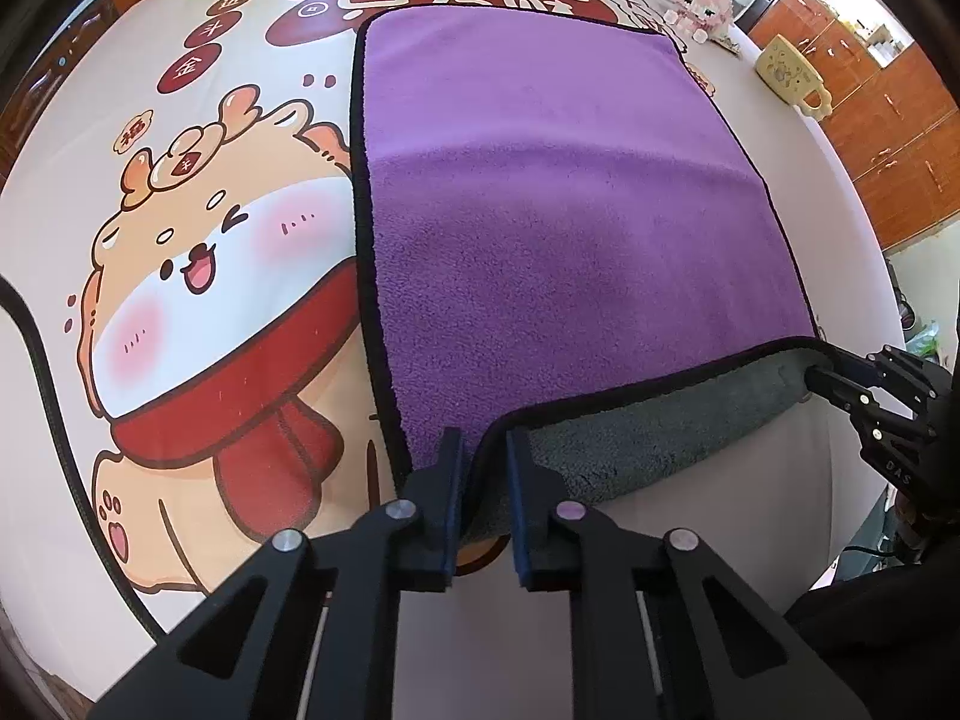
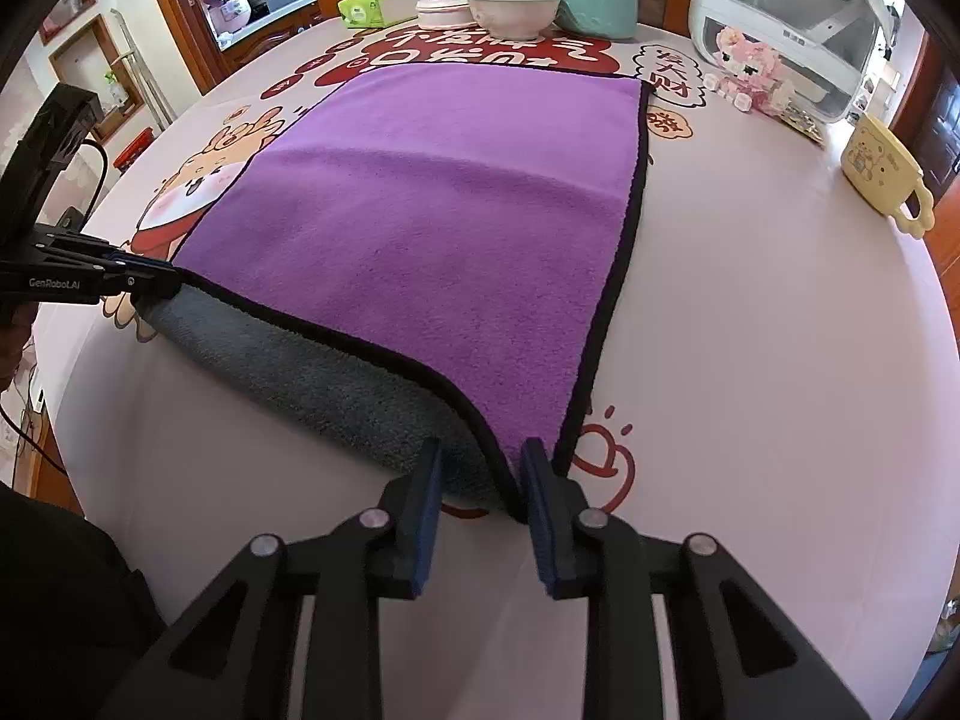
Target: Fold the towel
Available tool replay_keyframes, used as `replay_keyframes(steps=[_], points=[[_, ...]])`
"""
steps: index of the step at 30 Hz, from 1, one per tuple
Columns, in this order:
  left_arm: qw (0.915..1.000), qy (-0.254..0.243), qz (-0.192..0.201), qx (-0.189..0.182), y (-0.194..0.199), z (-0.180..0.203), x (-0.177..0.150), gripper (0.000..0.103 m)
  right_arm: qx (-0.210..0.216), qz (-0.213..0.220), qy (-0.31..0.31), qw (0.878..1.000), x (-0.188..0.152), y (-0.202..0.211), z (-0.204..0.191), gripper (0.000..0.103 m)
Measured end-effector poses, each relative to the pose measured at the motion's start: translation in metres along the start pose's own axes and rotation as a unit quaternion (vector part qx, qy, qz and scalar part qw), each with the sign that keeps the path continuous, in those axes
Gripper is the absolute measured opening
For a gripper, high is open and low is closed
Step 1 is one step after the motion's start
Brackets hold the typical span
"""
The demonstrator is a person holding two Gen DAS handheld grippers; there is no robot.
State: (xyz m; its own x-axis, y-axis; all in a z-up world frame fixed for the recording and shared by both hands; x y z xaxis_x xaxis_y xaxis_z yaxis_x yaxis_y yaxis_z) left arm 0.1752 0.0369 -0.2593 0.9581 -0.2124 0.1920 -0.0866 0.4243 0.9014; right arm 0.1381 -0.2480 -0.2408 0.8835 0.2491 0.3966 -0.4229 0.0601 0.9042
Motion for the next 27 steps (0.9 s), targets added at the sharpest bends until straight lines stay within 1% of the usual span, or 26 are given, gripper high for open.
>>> replay_keyframes(steps=[5, 6, 15, 27], points=[[0.9999, -0.009, 0.005, 0.009, 0.0019, 0.0014, -0.0017, 0.006, -0.006, 0.000, -0.001, 1.000, 0.0006, 0.0000, 0.0001, 0.019], [0.9999, -0.010, 0.005, 0.008, 0.0012, 0.0026, -0.0017, 0.005, -0.010, 0.001, -0.003, 1.000, 0.0005, 0.0000, 0.0005, 0.016], [0.9999, -0.005, 0.008, 0.008, 0.0007, 0.0036, -0.0031, 0.004, -0.015, 0.006, -0.012, 1.000, 0.0010, 0.0002, 0.0007, 0.006], [0.9998, -0.001, 0.018, 0.012, 0.0061, 0.0039, -0.0049, 0.004, -0.016, 0.005, -0.020, 1.000, 0.0027, 0.0010, 0.0023, 0.004]])
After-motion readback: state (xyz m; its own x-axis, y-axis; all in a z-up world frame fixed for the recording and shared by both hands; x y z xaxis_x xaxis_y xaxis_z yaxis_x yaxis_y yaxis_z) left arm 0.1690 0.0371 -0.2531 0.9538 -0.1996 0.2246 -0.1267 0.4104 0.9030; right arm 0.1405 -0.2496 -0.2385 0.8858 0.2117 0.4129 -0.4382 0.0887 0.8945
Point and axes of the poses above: each gripper's, at about its wrist camera, not at the fingertips, and y roughly against the way its jaws point, z to its right, x to its top, the point moved 4 cm from there along -y, roughly the way its jaws point, and after that the axes turned 12 degrees about -x, right-handed, at the moved point
